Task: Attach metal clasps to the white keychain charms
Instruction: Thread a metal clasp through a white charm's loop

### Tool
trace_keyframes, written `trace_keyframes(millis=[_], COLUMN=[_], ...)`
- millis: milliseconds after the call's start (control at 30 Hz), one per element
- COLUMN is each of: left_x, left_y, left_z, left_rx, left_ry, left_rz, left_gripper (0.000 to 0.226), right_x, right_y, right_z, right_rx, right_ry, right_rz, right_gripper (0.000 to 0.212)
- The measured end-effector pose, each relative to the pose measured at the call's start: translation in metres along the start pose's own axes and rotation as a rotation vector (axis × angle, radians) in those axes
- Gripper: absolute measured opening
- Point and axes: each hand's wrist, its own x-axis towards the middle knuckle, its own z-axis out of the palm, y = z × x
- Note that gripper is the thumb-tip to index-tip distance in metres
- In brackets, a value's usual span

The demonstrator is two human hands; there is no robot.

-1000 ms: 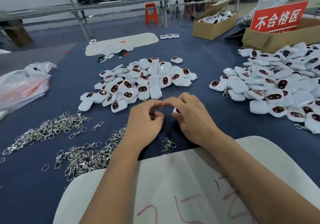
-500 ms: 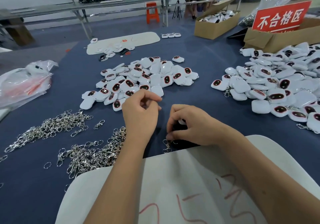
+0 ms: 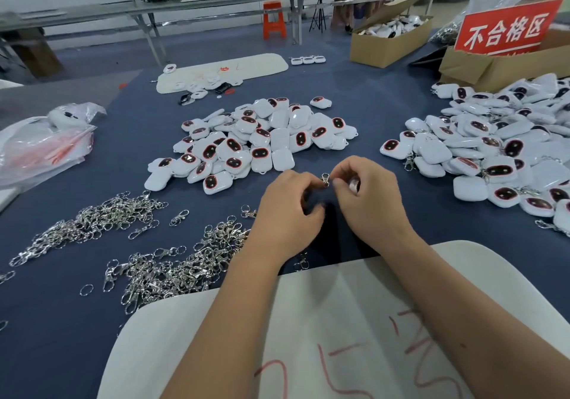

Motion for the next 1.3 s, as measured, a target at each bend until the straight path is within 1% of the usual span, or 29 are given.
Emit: trace_keyframes(millis=[67,100,167,233,300,400,500,600,667,733,833,900,1000,1100,1167,1300], left_x=[0.001,0.001,0.001,0.001,0.003,0.004,0.005,0.004,0.004,0.003,0.005,0.006,0.006,0.005,0.005,0.003], left_y=[0.001,0.002,0.003,0.003,0.002,0.001,-0.001,-0.002,-0.001,0.000,0.001,0.001,0.002,0.003,0.003,0.005], left_z=[0.005,0.007,0.011,0.013,0.013,0.011,0.012,0.010,0.011,0.011,0.009,0.007,0.006,0.006,0.005,0.003], left_rx=[0.115,0.137,0.159,0.144,0.074,0.043,0.031,-0.033,-0.011,-0.015,-0.156,-0.240,-0.315,-0.351,-0.347,-0.263], left_ry=[-0.035,-0.029,0.015,0.075,0.144,0.163,0.162,0.163,0.139,0.129,0.148,0.164,0.159,0.133,0.133,0.198], left_rz=[-0.012,-0.021,-0.035,-0.060,-0.092,-0.099,-0.086,-0.102,-0.088,-0.074,-0.081,-0.104,-0.143,-0.153,-0.140,-0.072], left_gripper=[0.035,0.034,0.025,0.014,0.012,0.024,0.030,0.031,0.027,0.024,0.027,0.023,0.016,0.014,0.016,0.019], right_x=[0.001,0.000,-0.001,-0.003,-0.003,-0.001,-0.001,-0.002,-0.003,-0.003,-0.002,-0.002,-0.002,-0.001,-0.001,0.001], right_y=[0.001,0.002,0.000,-0.002,-0.003,-0.004,-0.004,-0.004,-0.005,-0.006,-0.006,-0.006,-0.005,-0.003,-0.002,-0.001], right_z=[0.001,0.002,0.005,0.006,0.004,0.002,0.000,0.000,0.000,-0.001,-0.004,-0.007,-0.008,-0.008,-0.007,-0.005], right_rx=[-0.160,-0.218,-0.311,-0.399,-0.435,-0.376,-0.272,-0.208,-0.160,-0.061,0.107,0.174,0.194,0.192,0.188,0.196], right_ry=[-0.013,-0.050,-0.140,-0.192,-0.226,-0.243,-0.186,-0.158,-0.160,-0.143,-0.108,-0.096,-0.067,-0.035,-0.032,-0.017], right_rz=[0.028,0.031,0.007,-0.053,-0.103,-0.125,-0.096,-0.066,-0.059,-0.038,0.024,0.036,0.030,0.046,0.061,0.090], right_gripper=[0.017,0.021,0.027,0.029,0.031,0.026,0.017,0.013,0.010,0.009,0.008,0.008,0.008,0.009,0.009,0.012])
